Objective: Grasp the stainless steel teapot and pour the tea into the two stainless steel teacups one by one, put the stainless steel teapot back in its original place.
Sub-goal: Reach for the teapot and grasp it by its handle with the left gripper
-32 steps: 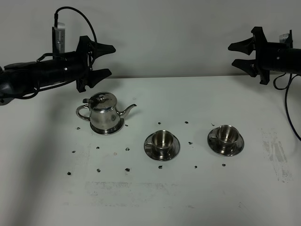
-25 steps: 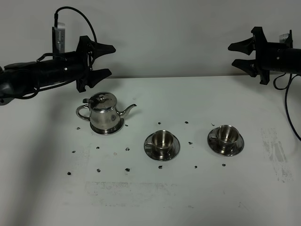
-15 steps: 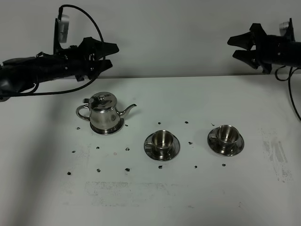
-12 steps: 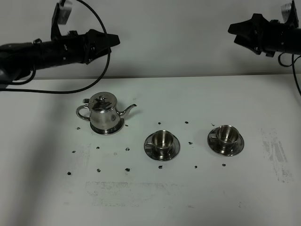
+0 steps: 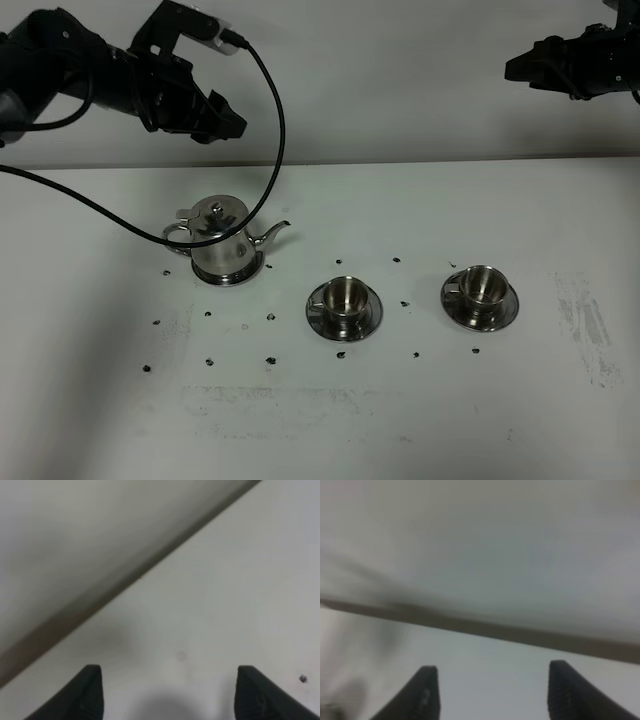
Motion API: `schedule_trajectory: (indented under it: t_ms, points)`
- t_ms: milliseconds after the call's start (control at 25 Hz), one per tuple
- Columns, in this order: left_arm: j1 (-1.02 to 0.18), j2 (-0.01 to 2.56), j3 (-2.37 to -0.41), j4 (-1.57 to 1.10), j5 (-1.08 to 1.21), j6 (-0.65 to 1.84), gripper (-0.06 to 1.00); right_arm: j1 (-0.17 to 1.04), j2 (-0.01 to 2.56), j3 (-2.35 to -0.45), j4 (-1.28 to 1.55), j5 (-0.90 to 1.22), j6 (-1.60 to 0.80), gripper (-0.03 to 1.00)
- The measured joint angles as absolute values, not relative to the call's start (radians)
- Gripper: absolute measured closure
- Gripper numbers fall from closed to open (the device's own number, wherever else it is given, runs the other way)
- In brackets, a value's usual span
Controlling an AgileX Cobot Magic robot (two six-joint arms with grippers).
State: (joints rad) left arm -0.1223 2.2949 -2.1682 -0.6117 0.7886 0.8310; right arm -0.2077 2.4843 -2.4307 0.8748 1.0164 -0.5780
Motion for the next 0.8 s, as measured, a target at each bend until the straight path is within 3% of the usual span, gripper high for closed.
schedule_trajectory:
  t_ms: [160,480,800]
  points:
    - [-0.122,2.191,-2.109,-0.538,0.764,0.797,0.37,-0.179,2.394,-2.403,0.632,1.042,-0.524,0.52]
    - [-0.122,1.806,-1.54,-0.459,0.41,0.859,0.37,-0.024,2.067,-2.242,0.107,1.094,-0.345,0.54]
    - [-0.122,1.517,-1.225,-0.459,0.148,0.874,0.37,0.135,1.765,-2.214,-0.073,1.216,-0.188,0.54]
